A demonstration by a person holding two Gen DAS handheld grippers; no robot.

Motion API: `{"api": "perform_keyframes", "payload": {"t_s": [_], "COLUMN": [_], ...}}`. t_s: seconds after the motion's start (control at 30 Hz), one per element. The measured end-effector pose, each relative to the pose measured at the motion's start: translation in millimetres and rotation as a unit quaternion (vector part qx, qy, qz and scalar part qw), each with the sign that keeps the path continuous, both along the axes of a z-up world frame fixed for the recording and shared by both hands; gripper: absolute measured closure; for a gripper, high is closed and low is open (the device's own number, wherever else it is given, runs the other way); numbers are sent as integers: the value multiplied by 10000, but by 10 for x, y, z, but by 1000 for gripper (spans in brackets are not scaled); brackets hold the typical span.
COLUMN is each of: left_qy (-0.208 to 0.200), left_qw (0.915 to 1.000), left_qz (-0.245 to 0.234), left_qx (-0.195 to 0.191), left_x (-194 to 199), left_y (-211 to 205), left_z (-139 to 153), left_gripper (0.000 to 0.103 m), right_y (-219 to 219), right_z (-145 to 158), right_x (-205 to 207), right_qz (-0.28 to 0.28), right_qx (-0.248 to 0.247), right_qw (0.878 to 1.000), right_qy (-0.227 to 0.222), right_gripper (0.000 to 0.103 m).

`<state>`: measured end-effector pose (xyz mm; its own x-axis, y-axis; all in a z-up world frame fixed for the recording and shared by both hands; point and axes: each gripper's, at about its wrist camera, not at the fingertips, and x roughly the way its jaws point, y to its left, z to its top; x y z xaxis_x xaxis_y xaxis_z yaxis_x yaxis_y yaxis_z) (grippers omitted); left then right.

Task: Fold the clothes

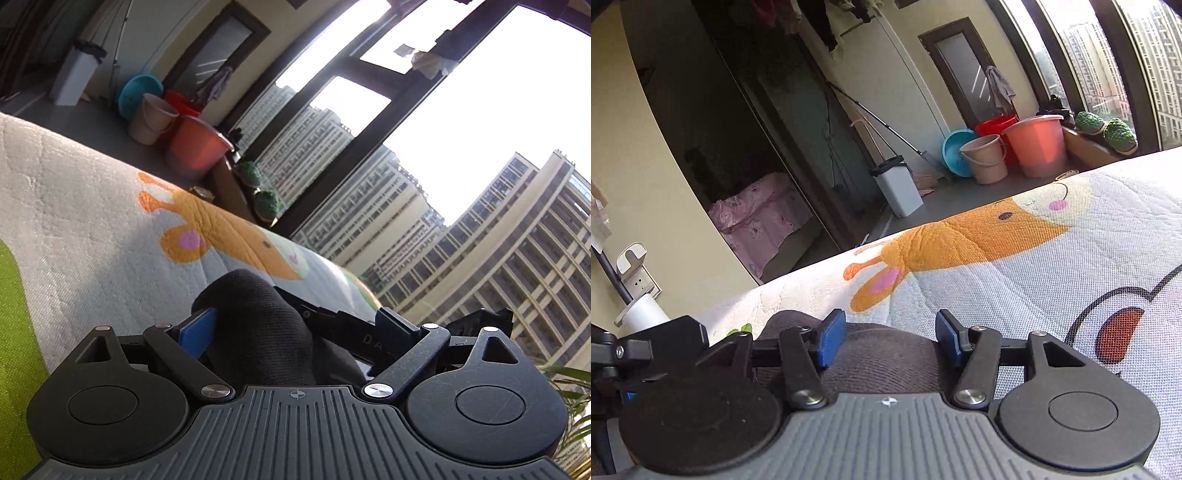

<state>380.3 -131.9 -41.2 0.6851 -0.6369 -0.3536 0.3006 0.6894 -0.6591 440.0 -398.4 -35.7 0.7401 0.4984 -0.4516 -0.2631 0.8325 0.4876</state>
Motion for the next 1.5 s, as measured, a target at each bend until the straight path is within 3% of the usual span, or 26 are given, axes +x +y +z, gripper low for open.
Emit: {"api": "perform_keyframes", "payload": {"t_s": [0.1,0.13,0.2,0.3,0.37,0.43,0.53,0.6,0.7,0.73,0.83,0.97,1.1,1.17,1.3,1.5], "left_qy": [729,723,590,495,316,93,-128,-119,-30,-84,-409,-938,-482,-95,160,-450], "left_qw": [9967,9971,9982,9986,9994,9995,9971,9968,9938,9930,9935,9934,9916,9958,9985,9984], "left_qz": [107,119,110,153,171,86,-3,20,185,209,254,77,-28,0,75,315], "left_qx": [-348,-221,2,-60,15,274,754,789,1094,1157,1033,658,1203,915,524,122], "left_x": [147,145,106,71,19,-36,-103,-125,-104,-115,-209,-323,-198,-123,-48,-116], "left_y": [154,159,142,162,178,141,22,14,-18,-27,3,27,-150,-87,67,203], "left_z": [-256,-284,-303,-273,-194,-80,11,-3,-50,-45,70,250,56,-98,-154,158], "left_gripper": [7,18,15,16,23,52,52,52,38,37,49,49,47,40,33,40], "right_y": [-37,-38,-19,-5,-9,-6,-5,-10,1,2,-5,-20,-92,-198,-334,-95], "right_z": [-21,-24,-23,-17,-19,-14,-8,-10,-9,-7,-7,-8,78,179,293,102], "right_x": [23,27,37,27,29,36,43,42,42,37,31,35,-37,-183,-515,-658], "right_qz": [-78,-65,-28,-35,-41,-43,-43,-31,-7,1,-2,-4,-120,-70,398,838], "right_qx": [111,137,104,46,68,83,106,116,110,110,129,169,119,181,327,-404], "right_qw": [9999,9998,9999,10000,10000,10000,9999,9999,9999,9999,9999,9999,9999,9997,9982,9956], "right_qy": [82,86,55,22,29,32,35,33,14,7,-1,13,-33,-173,-295,-65], "right_gripper": [47,43,40,39,39,39,37,37,33,33,32,32,29,29,29,19]}}
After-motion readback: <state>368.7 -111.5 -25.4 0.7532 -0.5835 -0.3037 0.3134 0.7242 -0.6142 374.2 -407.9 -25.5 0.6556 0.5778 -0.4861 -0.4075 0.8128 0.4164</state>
